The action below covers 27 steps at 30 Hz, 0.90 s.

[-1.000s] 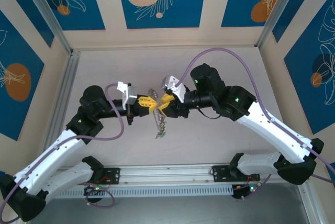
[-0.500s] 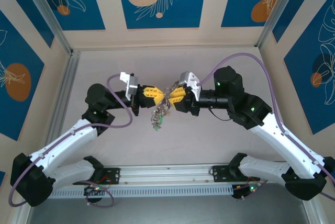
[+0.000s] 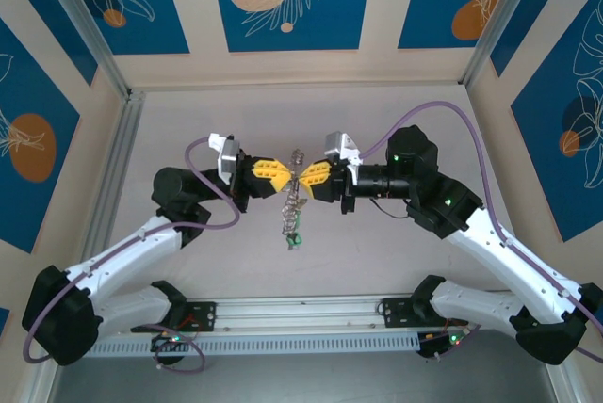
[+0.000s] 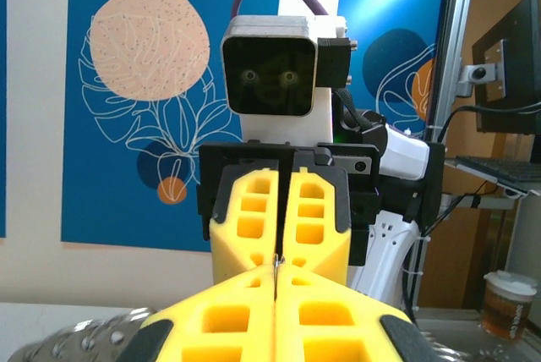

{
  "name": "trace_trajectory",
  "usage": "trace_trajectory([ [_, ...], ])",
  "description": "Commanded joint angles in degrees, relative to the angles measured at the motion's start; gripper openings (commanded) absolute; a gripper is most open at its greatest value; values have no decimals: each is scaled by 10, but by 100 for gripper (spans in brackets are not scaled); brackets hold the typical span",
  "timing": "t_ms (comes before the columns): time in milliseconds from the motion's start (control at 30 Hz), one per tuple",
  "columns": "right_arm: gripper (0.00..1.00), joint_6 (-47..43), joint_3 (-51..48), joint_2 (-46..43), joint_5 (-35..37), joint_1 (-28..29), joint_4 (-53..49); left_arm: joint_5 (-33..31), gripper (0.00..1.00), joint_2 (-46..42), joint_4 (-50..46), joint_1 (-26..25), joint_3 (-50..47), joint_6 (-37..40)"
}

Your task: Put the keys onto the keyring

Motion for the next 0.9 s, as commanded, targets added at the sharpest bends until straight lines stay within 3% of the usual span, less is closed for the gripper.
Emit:
trace_trajectory([
  [0, 4, 18, 9, 12, -21, -3, 21, 3, 0, 2, 93, -4, -3, -35],
  [333, 3, 30, 22, 42, -14, 0, -4, -1, 0, 16, 114, -3, -4, -36],
  [633, 44, 13, 16, -16, 53, 3, -10, -10, 0, 9, 72, 4, 2, -13],
  [733, 47, 6, 13, -35, 64, 5, -8, -6, 0, 3, 55, 3, 0, -6],
  [867, 40, 2, 10, -30, 59, 11, -2, 0, 0, 10, 79, 3, -4, -29],
])
